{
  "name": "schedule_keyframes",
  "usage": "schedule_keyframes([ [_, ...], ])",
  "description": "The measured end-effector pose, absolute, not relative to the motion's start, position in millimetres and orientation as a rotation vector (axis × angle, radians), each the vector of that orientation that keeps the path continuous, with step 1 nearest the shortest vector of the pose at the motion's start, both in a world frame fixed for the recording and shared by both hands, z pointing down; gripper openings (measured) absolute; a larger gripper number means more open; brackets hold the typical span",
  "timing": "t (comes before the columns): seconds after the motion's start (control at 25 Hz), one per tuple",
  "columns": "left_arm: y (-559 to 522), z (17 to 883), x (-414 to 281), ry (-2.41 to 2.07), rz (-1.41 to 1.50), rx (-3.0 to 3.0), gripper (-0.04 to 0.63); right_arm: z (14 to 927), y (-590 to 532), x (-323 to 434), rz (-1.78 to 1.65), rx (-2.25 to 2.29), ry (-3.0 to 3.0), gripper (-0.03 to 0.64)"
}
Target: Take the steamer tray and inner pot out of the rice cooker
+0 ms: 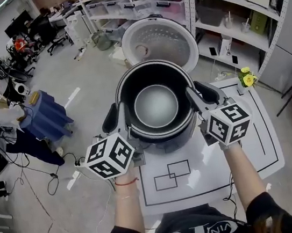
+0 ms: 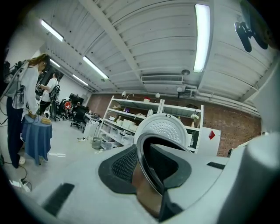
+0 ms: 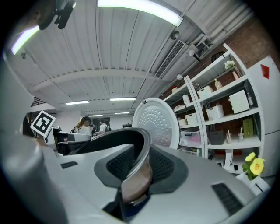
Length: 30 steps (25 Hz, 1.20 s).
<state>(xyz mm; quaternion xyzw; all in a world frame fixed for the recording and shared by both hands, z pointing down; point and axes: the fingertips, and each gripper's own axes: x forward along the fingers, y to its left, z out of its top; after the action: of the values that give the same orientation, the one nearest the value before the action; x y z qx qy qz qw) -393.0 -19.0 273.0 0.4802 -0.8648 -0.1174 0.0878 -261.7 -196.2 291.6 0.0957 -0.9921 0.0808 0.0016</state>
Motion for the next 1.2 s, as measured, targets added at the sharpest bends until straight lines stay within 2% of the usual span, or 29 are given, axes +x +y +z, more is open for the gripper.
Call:
schedule_keyframes([
  [0.56, -52.6, 230.7, -346.0, -2.503, -0.458, 1.623, 0.084, 242.5, -214.7, -193.1, 0.217, 0.488, -3.203, 0.106],
  [1.2, -151.6, 250.7, -246.9, -2.178, -0.428, 1.936, 0.084, 258.3, -261.1, -51.9, 0.213, 0.96, -3.098, 0.106],
])
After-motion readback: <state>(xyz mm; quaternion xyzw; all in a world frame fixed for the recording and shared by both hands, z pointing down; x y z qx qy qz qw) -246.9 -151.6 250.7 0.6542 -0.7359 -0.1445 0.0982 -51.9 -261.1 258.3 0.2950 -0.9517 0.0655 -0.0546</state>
